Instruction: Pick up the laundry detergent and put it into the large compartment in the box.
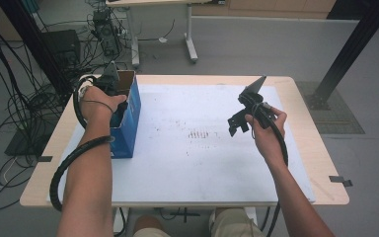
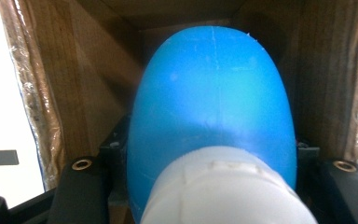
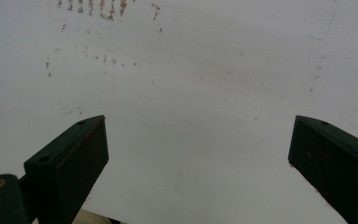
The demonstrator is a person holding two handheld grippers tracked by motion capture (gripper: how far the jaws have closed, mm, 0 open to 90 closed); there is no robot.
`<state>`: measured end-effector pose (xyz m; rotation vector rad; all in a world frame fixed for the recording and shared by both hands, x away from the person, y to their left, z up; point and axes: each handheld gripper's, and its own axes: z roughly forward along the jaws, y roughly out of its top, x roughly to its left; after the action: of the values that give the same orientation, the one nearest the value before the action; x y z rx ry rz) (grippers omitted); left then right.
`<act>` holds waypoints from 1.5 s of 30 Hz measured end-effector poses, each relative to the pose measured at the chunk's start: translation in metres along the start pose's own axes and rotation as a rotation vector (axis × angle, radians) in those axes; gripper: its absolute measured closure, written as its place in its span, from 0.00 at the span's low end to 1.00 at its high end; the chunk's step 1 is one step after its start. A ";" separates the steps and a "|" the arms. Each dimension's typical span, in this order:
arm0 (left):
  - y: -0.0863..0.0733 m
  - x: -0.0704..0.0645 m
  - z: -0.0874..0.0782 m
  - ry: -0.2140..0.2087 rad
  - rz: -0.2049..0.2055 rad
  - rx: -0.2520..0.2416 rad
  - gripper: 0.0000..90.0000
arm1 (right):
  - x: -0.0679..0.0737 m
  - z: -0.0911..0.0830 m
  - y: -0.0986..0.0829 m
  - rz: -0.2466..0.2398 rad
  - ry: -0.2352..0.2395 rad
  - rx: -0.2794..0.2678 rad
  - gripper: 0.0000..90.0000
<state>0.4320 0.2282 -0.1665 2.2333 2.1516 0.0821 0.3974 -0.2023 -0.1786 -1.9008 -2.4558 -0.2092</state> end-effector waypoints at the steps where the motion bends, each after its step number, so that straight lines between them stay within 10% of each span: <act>1: 0.000 0.000 0.000 -0.001 -0.001 -0.001 0.41 | 0.000 0.000 0.000 -0.002 0.001 0.001 0.05; 28: -0.010 -0.001 -0.026 0.004 0.008 -0.038 0.32 | 0.007 -0.004 -0.003 -0.015 0.001 -0.013 0.05; 45: -0.029 -0.008 -0.081 0.005 0.076 -0.110 0.25 | 0.007 -0.009 -0.003 -0.014 0.003 -0.022 0.05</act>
<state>0.3977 0.2210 -0.0875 2.2545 2.0118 0.2033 0.3924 -0.1969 -0.1689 -1.8902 -2.4757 -0.2404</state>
